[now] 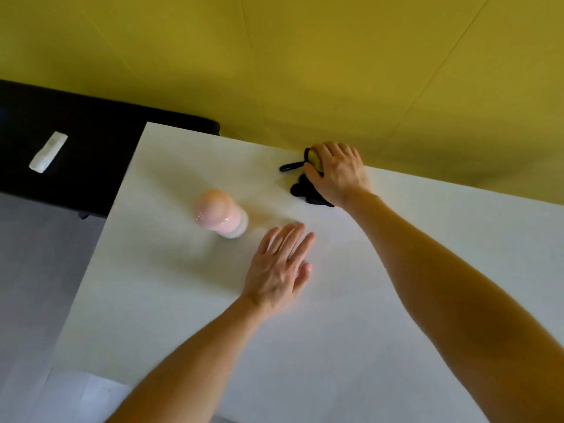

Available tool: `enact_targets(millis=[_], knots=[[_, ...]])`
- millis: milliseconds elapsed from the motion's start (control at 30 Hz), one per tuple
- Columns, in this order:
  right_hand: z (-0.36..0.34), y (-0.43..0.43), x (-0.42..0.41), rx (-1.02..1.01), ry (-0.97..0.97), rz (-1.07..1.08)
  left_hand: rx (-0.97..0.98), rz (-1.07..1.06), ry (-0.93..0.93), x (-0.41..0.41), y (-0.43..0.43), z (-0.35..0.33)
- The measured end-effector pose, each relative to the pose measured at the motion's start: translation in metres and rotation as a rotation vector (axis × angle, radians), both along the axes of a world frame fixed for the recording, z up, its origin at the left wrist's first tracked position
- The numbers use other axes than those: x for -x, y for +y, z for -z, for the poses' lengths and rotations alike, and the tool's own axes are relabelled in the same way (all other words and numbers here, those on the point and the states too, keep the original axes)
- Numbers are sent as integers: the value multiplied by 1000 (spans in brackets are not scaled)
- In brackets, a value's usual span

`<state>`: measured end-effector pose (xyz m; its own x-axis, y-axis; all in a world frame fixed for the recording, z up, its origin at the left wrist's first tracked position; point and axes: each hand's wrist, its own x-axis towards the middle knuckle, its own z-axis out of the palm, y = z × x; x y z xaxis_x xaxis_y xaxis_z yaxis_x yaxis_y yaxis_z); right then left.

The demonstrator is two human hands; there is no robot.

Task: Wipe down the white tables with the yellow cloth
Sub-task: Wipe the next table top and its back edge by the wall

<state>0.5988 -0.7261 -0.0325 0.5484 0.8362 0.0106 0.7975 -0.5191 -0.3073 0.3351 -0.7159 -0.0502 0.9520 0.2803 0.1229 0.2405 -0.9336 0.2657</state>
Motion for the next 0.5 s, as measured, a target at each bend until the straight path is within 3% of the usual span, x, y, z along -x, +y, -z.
enact_targets(millis=[233, 333, 500], knots=[[2, -159, -83, 42, -121, 266, -17, -23, -20, -6, 2, 3], [6, -115, -62, 38, -129, 334, -43, -25, -19, -9, 2, 3], [5, 20, 2, 30, -98, 102, -62, -38, -9, -7, 2, 0]])
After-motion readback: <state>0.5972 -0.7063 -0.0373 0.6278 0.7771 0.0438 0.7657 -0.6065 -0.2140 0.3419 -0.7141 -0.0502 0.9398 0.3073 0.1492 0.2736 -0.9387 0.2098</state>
